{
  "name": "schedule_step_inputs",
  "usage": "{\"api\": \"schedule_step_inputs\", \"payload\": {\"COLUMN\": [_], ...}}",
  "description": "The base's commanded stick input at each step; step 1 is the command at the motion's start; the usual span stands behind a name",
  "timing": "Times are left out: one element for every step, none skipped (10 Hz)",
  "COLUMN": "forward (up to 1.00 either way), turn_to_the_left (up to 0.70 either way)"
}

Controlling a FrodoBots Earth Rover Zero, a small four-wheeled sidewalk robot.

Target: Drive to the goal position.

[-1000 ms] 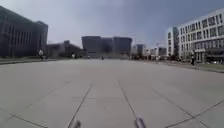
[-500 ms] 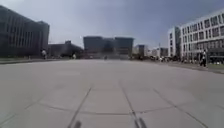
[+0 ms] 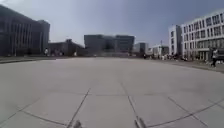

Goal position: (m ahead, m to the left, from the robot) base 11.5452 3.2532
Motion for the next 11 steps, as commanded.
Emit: {"api": "schedule_step_inputs", "payload": {"forward": [0.85,0.85,0.85,0.85,0.35,0.00,0.00,0.00,0.00,0.20,0.42], "turn_to_the_left": [0.01,0.01,0.01,0.01,0.00,0.00,0.00,0.00,0.00,0.00,0.00]}}
